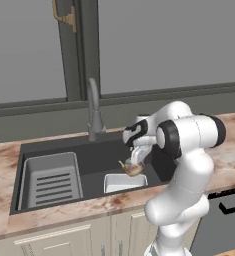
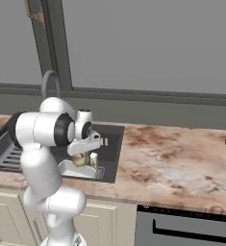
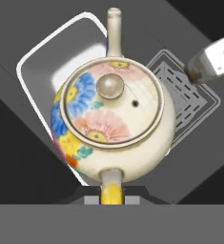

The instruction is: Pick the teapot and tupperware and place them in the sink. Then turn on the water.

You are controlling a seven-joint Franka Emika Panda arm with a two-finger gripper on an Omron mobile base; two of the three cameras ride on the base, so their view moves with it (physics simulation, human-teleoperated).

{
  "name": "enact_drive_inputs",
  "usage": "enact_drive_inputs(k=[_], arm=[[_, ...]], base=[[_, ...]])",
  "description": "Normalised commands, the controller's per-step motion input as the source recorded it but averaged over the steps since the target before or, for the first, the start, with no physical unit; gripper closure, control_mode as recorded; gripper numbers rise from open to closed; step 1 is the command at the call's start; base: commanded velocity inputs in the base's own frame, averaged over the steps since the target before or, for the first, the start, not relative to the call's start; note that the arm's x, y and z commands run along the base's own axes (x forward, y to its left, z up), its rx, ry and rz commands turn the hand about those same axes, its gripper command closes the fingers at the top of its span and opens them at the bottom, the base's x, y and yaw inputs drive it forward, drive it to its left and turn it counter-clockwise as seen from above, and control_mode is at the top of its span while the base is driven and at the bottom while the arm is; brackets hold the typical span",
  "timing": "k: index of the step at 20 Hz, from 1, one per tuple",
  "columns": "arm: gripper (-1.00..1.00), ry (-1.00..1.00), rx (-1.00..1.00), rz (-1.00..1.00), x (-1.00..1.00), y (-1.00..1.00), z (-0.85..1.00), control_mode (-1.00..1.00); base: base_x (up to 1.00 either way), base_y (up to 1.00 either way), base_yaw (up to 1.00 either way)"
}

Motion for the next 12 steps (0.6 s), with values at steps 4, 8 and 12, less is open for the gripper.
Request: enact_drive_inputs(k=[4, 8, 12], arm=[[1.00, 0.00, 0.00, 0.04, 0.18, 0.13, -0.36, -1.00], [1.00, -0.02, 0.00, 0.06, 0.21, 0.06, -0.38, -1.00], [1.00, -0.02, 0.00, 0.06, 0.34, 0.03, -0.47, -1.00]], base=[[0.00, 0.00, 0.00], [0.00, 0.00, 0.00], [0.00, 0.00, 0.00]])
